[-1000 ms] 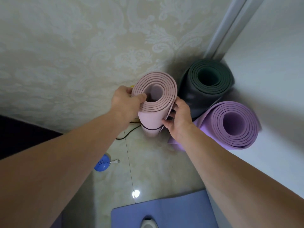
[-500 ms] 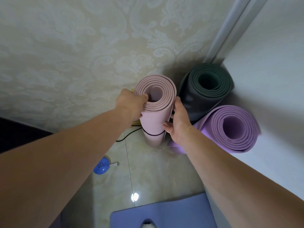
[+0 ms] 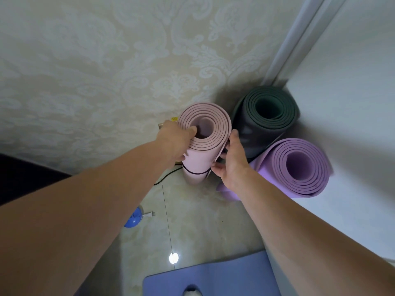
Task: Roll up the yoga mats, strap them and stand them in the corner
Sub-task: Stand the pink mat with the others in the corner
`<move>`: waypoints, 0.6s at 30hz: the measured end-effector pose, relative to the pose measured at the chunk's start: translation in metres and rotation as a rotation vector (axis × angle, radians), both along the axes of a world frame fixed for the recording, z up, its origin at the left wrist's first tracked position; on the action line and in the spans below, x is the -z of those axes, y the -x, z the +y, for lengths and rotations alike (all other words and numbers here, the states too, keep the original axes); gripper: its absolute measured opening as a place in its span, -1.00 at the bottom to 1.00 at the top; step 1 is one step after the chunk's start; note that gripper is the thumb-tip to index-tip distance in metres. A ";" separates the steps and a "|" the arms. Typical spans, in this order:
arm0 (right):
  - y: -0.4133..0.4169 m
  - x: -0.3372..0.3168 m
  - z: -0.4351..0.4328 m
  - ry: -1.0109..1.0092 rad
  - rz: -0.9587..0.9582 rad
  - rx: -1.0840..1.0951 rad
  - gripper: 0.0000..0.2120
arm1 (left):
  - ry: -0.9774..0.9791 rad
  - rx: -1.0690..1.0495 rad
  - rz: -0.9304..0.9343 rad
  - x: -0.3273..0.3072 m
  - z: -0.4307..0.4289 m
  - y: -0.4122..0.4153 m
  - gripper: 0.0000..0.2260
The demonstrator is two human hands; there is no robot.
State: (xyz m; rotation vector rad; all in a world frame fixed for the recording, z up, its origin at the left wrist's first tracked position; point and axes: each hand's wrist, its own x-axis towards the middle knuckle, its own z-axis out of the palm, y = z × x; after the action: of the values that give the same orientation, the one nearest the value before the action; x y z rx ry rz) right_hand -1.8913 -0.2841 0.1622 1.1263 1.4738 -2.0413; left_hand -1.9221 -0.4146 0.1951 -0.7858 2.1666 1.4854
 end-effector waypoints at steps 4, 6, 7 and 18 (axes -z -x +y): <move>-0.001 -0.002 0.001 -0.006 -0.017 0.001 -0.40 | -0.040 -0.009 0.002 0.001 0.001 -0.004 -0.69; 0.000 -0.001 0.003 -0.005 0.000 -0.001 -0.40 | -0.025 0.006 0.005 0.001 0.001 -0.005 -0.66; 0.000 0.000 0.004 -0.009 0.000 0.000 -0.40 | -0.020 0.009 -0.005 0.001 0.001 -0.005 -0.63; -0.021 -0.018 0.015 -0.067 -0.036 0.022 -0.31 | 0.065 -0.081 0.033 -0.021 -0.016 -0.020 -0.38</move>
State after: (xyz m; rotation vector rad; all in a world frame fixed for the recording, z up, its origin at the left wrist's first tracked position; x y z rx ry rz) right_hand -1.8707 -0.2688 0.1805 1.2033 1.5289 -1.9893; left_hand -1.9017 -0.4305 0.2166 -0.8870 2.2425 1.4834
